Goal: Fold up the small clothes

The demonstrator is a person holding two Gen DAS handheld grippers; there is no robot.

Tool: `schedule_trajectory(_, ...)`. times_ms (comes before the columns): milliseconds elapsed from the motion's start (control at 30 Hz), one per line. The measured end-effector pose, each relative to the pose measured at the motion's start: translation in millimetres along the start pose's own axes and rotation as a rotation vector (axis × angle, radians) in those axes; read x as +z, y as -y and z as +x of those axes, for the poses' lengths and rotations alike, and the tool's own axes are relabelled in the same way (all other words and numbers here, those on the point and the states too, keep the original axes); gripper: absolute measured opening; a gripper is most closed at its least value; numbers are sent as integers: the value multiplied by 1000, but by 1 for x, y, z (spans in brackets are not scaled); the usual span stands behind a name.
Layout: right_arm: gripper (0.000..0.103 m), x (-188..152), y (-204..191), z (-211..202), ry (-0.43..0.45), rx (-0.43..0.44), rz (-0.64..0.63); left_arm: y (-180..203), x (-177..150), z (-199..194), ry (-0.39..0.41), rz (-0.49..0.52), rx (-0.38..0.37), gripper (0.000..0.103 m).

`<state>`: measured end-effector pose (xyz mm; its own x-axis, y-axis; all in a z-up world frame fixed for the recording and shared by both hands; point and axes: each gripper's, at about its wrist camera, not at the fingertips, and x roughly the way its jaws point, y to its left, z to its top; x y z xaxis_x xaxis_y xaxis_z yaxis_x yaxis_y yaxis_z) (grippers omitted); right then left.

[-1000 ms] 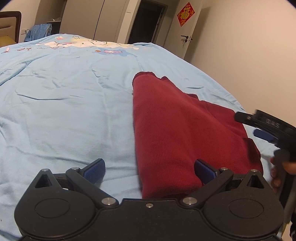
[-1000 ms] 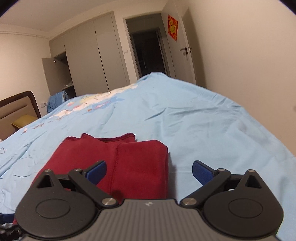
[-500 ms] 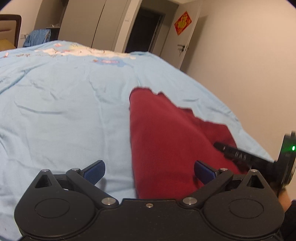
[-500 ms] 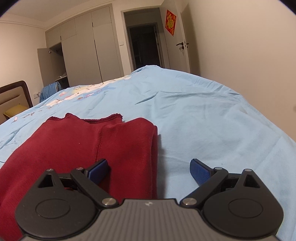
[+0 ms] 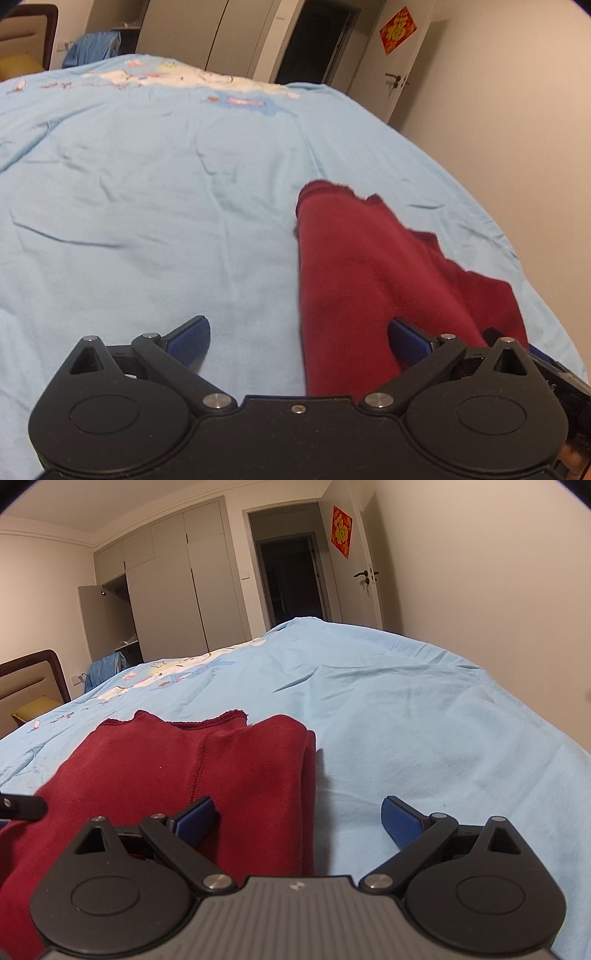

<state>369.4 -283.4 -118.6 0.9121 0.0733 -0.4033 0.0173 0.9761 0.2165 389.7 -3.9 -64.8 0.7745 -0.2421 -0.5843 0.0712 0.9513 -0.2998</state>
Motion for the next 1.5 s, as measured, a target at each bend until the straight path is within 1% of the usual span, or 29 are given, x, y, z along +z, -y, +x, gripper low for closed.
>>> schedule_trajectory(200, 101, 0, 0, -1, 0, 3, -1, 8, -6, 6, 3, 56, 34, 102)
schedule_trajectory(633, 102, 0, 0, 0, 0, 3, -1, 11, -10, 5, 17, 61, 45, 102)
schedule_trajectory(1033, 102, 0, 0, 0, 1, 3, -1, 12, -10, 5, 12, 63, 49, 102)
schedule_trajectory(1233, 102, 0, 0, 0, 3, 6, 2, 16, -9, 1, 10, 86, 65, 102)
schedule_trajectory(1433, 102, 0, 0, 0, 3, 6, 2, 22, -8, 0, 9, 105, 68, 100)
schedule_trajectory(1500, 102, 0, 0, -1, 8, 7, 0, 22, -8, 0, 6, 112, 58, 97)
